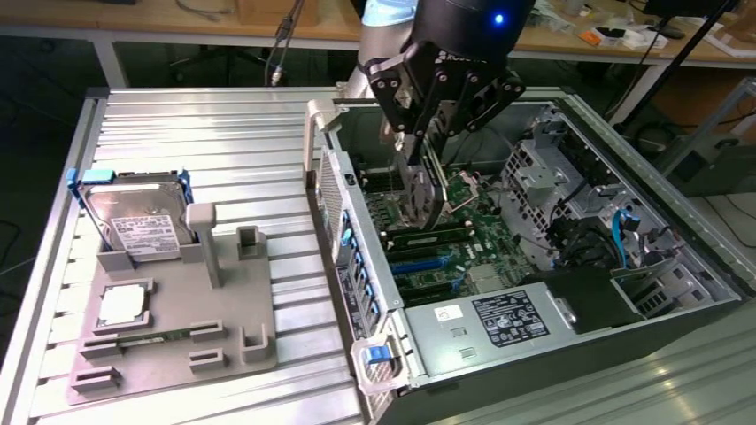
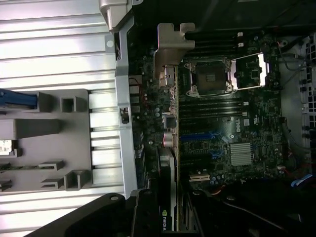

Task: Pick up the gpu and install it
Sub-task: 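Pick up the gpu and move the gpu toward the slot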

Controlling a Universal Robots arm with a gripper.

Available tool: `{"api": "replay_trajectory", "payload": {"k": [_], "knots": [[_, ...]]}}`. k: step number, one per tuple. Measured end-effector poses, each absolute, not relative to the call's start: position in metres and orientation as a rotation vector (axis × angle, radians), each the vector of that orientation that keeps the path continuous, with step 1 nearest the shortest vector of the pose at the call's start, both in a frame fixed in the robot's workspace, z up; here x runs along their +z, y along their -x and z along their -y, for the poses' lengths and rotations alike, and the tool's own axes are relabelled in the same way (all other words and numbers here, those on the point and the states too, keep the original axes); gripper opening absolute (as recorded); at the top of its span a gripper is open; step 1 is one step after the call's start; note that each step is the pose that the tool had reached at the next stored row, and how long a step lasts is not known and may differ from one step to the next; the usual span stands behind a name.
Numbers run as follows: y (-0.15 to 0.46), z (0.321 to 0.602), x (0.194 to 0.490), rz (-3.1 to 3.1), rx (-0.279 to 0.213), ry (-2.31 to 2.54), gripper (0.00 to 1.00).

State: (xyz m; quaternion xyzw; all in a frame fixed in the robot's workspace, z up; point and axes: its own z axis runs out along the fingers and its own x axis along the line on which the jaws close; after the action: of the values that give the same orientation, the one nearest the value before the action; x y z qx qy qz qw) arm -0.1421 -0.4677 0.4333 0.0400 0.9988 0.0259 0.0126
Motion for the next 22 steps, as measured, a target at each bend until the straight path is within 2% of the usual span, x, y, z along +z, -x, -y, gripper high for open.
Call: {"api": "replay_trajectory", "payload": {"k": [22], "knots": [[0.113,0.468,0.433,-3.113,0.081,-0.125,0.27]]}}
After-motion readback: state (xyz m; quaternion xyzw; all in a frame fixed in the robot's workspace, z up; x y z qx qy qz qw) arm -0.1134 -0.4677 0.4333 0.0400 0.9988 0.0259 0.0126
